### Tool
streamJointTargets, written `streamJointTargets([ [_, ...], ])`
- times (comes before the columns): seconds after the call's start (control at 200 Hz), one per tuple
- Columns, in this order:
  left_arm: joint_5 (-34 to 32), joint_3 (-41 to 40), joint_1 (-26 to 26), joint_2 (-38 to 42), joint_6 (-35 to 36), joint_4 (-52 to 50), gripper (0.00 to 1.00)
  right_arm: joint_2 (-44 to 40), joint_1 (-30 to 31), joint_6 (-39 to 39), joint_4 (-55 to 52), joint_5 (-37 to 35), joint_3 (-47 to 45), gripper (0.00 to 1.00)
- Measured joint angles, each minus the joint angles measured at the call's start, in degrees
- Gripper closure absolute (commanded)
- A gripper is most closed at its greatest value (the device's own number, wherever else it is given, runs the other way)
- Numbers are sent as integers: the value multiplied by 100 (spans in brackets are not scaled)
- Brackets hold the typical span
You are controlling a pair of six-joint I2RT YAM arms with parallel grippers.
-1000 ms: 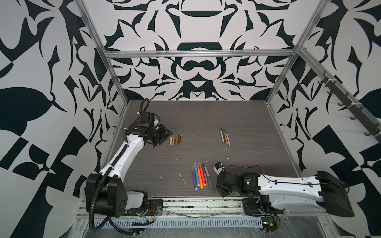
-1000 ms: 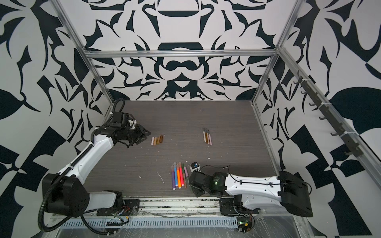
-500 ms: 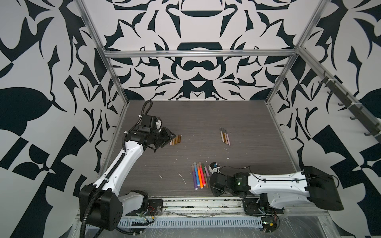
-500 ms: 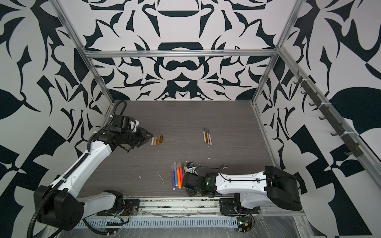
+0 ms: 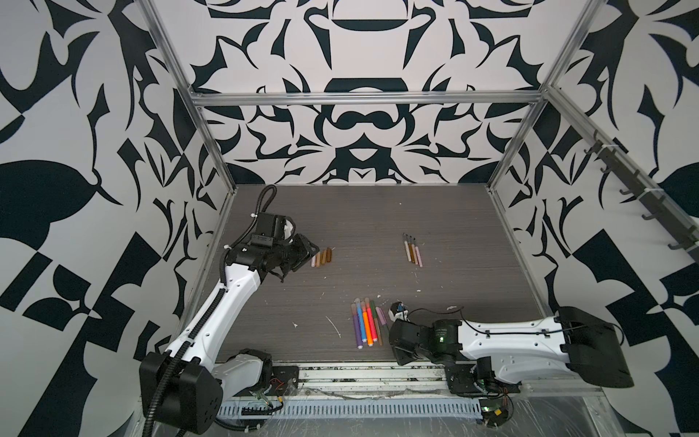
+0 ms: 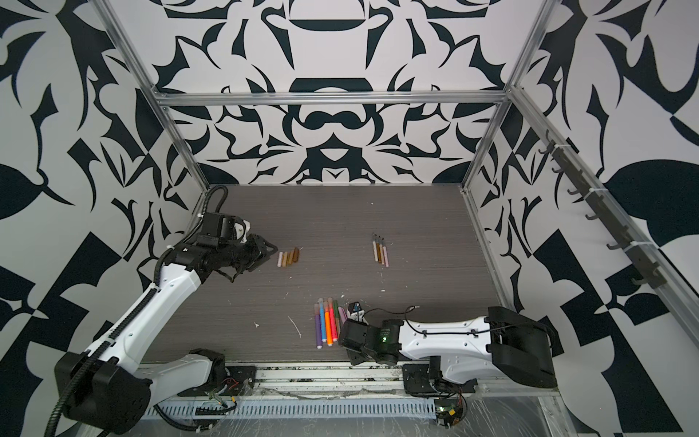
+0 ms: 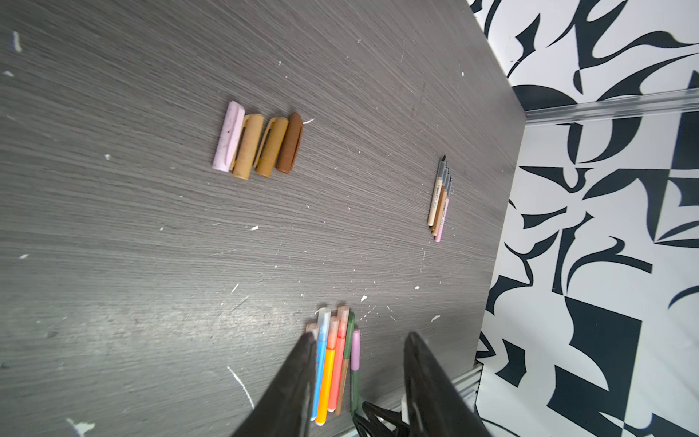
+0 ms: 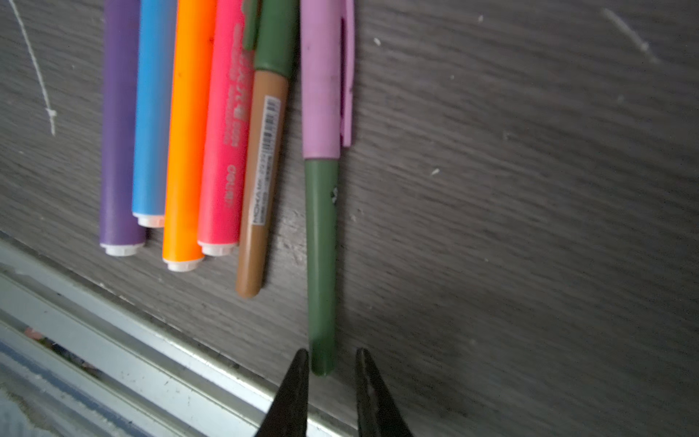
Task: Remove pen caps from pens
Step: Pick up the pen from the bottom-center of the table.
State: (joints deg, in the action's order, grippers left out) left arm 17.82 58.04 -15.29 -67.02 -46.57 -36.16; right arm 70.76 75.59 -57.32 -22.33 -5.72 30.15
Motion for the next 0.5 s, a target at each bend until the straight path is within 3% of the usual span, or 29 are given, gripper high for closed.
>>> streamJointTargets([
  [0.31, -4, -22, 0, -101, -57, 17, 58, 247, 0, -59, 87, -4, 55, 72],
  [0.5, -2, -24, -13, -120, -85, 17, 58, 518, -72, -76, 131, 13, 238, 78],
])
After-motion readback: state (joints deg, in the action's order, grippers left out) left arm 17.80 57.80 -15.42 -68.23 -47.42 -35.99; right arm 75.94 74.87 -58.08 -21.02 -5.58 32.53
